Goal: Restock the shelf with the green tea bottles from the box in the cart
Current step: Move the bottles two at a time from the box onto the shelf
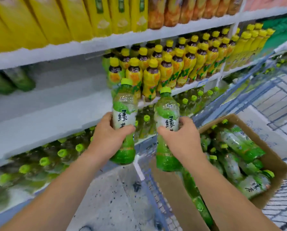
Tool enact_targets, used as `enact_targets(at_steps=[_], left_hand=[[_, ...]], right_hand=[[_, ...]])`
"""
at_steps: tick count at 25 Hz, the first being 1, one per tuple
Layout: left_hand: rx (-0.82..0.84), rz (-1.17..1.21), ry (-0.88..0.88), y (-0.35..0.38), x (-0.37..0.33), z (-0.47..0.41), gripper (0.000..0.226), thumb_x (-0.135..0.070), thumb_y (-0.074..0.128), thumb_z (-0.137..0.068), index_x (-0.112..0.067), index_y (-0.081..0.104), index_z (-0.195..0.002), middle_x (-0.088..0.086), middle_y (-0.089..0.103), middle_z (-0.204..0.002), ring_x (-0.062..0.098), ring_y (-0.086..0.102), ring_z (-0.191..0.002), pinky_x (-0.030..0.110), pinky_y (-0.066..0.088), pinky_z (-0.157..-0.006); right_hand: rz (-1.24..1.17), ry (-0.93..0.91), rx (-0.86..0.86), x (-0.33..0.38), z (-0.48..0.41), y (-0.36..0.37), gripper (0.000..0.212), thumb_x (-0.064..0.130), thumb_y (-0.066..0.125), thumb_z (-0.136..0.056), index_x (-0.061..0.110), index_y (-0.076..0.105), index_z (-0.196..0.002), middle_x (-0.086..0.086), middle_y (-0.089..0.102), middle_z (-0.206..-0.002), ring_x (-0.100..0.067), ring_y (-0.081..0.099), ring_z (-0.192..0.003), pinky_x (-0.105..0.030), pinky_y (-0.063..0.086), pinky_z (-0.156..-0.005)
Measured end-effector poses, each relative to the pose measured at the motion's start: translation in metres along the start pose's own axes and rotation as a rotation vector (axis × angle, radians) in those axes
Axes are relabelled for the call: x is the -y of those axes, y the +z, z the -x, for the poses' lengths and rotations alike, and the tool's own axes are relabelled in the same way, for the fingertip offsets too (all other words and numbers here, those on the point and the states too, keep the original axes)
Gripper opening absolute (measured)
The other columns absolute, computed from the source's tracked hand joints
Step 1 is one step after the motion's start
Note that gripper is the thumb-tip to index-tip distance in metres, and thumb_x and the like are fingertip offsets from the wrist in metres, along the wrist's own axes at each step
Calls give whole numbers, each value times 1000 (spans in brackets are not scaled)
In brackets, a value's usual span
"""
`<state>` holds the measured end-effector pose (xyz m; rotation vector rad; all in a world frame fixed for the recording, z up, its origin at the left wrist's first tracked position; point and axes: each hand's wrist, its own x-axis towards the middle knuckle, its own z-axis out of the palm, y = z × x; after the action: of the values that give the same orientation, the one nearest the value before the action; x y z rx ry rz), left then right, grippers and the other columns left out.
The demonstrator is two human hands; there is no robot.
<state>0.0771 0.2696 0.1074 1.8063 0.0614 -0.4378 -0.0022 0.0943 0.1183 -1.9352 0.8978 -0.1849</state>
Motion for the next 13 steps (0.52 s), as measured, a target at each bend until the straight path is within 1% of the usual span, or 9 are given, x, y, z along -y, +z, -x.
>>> enact_targets(at_steps=[1,3,4,6,8,9,10,11,13], left_hand=[[-32,3,-3,-21,6,-3,38,-23,82,-68,-26,63,-101,-2,73,-91,19,71,-83,43,59,-74],[-94,2,-22,-68,23,-6,42,-28,80,-63,-23,65,-101,-1,74,-90,19,72,-81,43,60,-72],[-117,-2,-29,-89,30,-8,39,-26,81,-65,-22,65,-100,-2,73,-89,18,72,-80,41,60,-70],[-167,-20,-16,-132,43,-12,32,-19,82,-72,-23,64,-98,-4,72,-88,14,70,-77,36,57,-65],[-204,-54,-1,-173,57,-20,35,-17,83,-73,-24,62,-100,-6,71,-90,10,70,-76,29,55,-60],[-214,-78,4,-190,62,-23,37,-18,83,-72,-25,62,-101,-7,70,-91,8,69,-76,25,54,-59],[-221,-103,14,-207,66,-28,38,-18,83,-72,-26,61,-102,-7,70,-91,7,69,-76,23,54,-58],[-230,-120,31,-220,71,-34,39,-18,83,-71,-26,61,-103,-7,69,-91,9,69,-78,26,56,-61],[-267,-137,71,-243,83,-52,41,-20,85,-68,-28,62,-101,-8,70,-91,11,70,-80,33,60,-68]], right_hand=[[6,-34,24,10,3,19,38,39,78,-71,22,59,-100,7,68,-87,-13,66,-78,-29,47,-62],[20,-81,87,29,13,61,37,37,79,-71,24,58,-98,7,67,-86,-13,66,-78,-30,48,-60],[18,-95,109,36,18,80,37,35,80,-71,25,57,-97,9,67,-85,-10,65,-76,-28,48,-57],[19,-129,140,52,27,116,37,33,81,-71,25,56,-96,12,65,-83,-3,62,-73,-19,43,-50],[35,-162,165,68,33,156,36,33,81,-70,24,56,-95,12,65,-81,2,59,-67,-12,39,-45],[40,-178,172,77,36,173,35,33,81,-70,24,56,-94,11,65,-80,1,59,-66,-13,40,-45],[40,-194,179,84,38,191,34,32,80,-69,23,56,-93,9,66,-79,-3,61,-65,-17,41,-48],[33,-214,186,90,39,206,33,32,80,-69,23,57,-91,8,67,-77,-7,62,-64,-21,42,-49],[16,-258,199,100,33,240,31,31,79,-68,24,59,-91,6,67,-75,-10,61,-60,-22,42,-48]])
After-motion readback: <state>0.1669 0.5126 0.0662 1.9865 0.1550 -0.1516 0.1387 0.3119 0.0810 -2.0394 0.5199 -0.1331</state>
